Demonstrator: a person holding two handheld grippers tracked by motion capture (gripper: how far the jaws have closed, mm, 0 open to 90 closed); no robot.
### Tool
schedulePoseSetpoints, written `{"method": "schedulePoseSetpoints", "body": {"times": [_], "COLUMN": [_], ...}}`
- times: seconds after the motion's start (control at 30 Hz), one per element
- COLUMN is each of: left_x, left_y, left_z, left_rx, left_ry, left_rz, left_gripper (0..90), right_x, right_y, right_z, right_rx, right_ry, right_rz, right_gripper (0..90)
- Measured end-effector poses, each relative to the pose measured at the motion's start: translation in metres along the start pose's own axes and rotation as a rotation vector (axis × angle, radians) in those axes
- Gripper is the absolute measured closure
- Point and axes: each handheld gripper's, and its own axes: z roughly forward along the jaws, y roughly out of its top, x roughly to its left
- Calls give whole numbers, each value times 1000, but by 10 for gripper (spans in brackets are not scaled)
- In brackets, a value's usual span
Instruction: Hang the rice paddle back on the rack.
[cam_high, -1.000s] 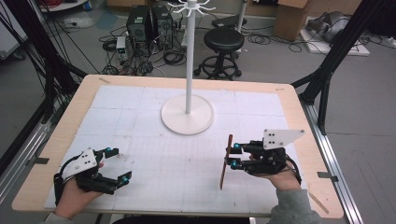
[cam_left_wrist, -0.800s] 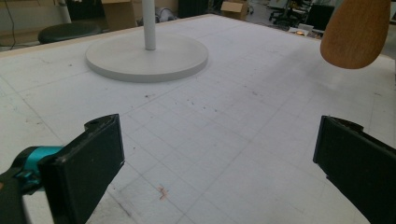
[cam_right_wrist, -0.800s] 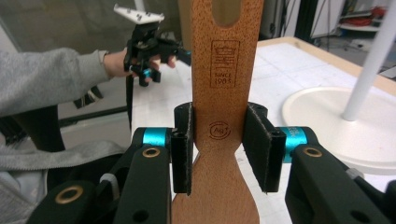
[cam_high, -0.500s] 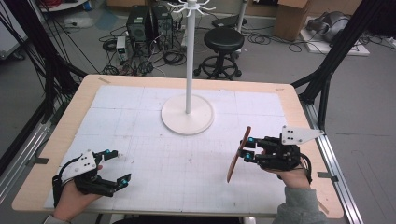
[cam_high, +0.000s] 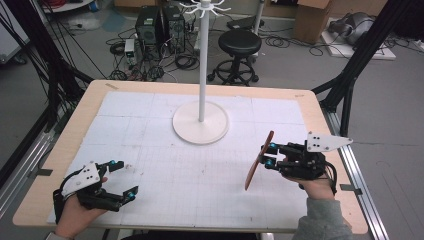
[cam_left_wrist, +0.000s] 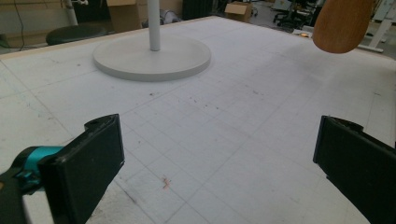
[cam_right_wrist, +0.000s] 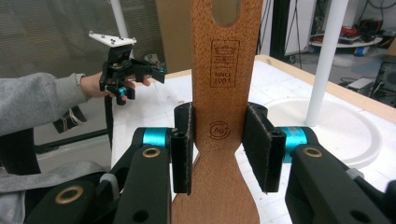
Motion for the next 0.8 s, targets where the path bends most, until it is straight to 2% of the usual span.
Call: {"method": "schedulePoseSetpoints", "body": {"times": [0.17,0.3,0.47,0.6,0.73,0.8], "left_x": [-2,-2,-2,-2,-3,-2], "left_y": [1,0,0,-1,-1,-1], "left_z": [-1,-3,-3,0,2,3], "left_rx": [-4,-13,-22,-22,-20,-20], "left_ry": [-5,-10,-25,-32,-39,-43], "left_rz": [7,-1,-13,-17,-21,-20], "left_gripper": [23,23,23,23,23,23], "right_x": [0,-2,-2,-5,-10,-13], "right_y": [2,3,7,15,32,41], "right_z": [-1,-1,0,-3,-6,-8], "right_rx": [-10,-19,-23,-26,-6,-17], "right_ry": [-15,-30,-76,-79,-72,-47], "right_rz": [-9,2,2,4,2,2], "right_gripper": [650,650,649,649,649,649]}}
